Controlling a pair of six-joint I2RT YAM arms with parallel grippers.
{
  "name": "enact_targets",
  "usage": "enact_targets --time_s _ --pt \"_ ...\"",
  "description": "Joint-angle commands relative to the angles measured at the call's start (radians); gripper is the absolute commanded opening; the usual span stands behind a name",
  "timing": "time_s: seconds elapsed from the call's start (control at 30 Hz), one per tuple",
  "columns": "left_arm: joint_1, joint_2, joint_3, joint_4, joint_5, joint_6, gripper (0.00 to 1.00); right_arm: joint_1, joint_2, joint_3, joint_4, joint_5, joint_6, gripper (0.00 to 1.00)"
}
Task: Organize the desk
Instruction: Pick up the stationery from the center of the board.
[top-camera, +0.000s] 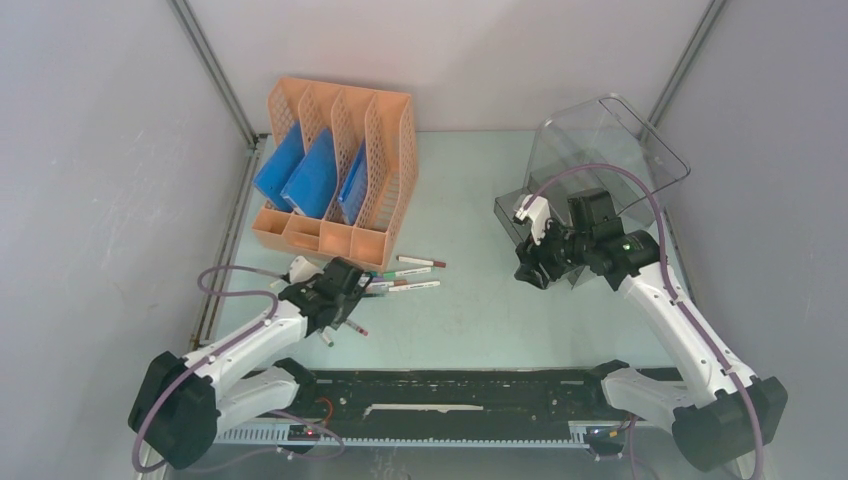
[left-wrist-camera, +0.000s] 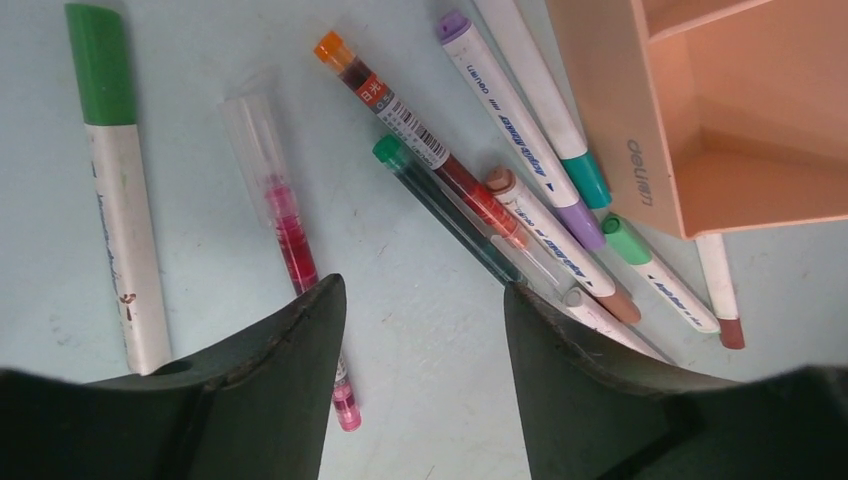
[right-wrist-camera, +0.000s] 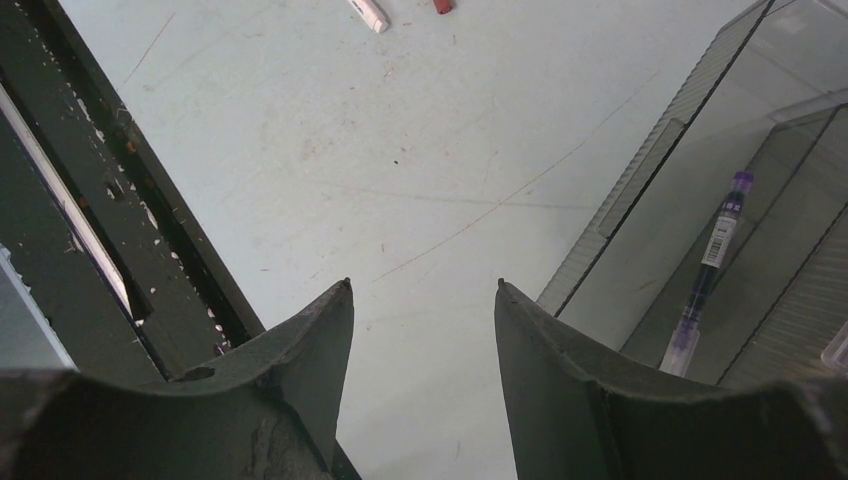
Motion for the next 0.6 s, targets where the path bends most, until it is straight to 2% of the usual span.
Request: enact_targets --time_s 0.0,0.23,0.57 --pt "0.009 0.046 0.045 0.017 -0.006 -0.002 0.64 0.009 0.004 -0.005 0.027 0.011 -0.015 0.62" --pt "0.023 0.111 0.052 0.071 0.006 0.024 0.52 0.01 0.007 -0.006 0.027 0.013 -0.015 0.62" --pt "0.034 0.177 0.068 0.111 0.019 0.046 0.46 0.017 0.012 -0.007 0.027 0.022 -0.019 0.62"
